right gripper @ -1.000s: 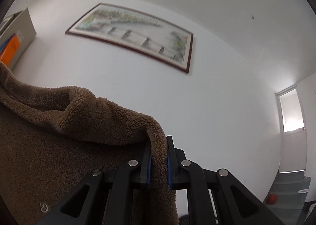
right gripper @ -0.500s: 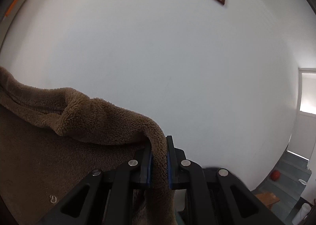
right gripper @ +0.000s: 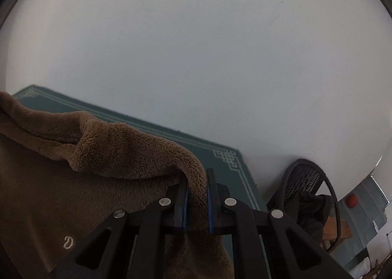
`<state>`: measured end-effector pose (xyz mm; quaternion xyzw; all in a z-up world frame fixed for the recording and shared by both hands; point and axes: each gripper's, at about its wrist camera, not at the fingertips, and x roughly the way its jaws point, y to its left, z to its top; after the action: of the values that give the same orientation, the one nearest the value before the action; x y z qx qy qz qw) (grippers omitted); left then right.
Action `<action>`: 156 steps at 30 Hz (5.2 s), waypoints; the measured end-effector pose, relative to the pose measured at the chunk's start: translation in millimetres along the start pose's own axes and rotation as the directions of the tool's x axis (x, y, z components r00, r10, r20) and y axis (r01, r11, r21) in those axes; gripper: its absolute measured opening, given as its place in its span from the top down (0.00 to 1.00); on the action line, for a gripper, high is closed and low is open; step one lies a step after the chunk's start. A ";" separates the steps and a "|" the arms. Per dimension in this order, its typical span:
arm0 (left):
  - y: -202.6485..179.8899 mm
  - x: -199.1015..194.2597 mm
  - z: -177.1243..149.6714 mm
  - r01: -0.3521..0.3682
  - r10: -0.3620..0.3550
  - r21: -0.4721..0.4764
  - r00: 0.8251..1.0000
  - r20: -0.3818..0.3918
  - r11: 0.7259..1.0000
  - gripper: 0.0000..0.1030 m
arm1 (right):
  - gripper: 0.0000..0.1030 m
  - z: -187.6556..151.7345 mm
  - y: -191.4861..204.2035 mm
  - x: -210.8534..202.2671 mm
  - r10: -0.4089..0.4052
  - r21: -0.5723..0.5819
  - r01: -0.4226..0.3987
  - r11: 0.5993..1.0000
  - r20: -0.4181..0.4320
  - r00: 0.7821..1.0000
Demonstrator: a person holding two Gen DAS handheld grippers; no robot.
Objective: Fold clothes
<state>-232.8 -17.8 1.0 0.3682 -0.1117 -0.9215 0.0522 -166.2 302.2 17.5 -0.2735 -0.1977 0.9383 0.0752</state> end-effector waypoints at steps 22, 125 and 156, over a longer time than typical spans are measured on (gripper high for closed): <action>61.2 58.7 2.6 0.279 -0.343 -0.282 0.915 -0.212 0.918 0.47 | 0.83 11.6 -47.6 107.9 0.478 0.383 -0.365 0.849 -0.260 0.839; 33.9 -136.4 -213.1 0.177 -0.214 -0.185 0.956 -0.202 0.967 0.18 | 0.09 -179.8 -110.4 -87.4 0.075 0.093 -0.045 0.995 -0.353 0.933; 42.7 -118.9 -196.2 0.209 -0.235 -0.127 0.938 -0.255 0.970 0.11 | 0.08 -190.4 -112.4 -204.4 0.191 0.031 -0.189 0.982 -0.131 0.973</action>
<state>-10.8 -70.7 -47.4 0.4967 -0.0158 -0.8676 -0.0195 112.3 416.3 15.6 -0.3525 -0.1567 0.9226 0.0007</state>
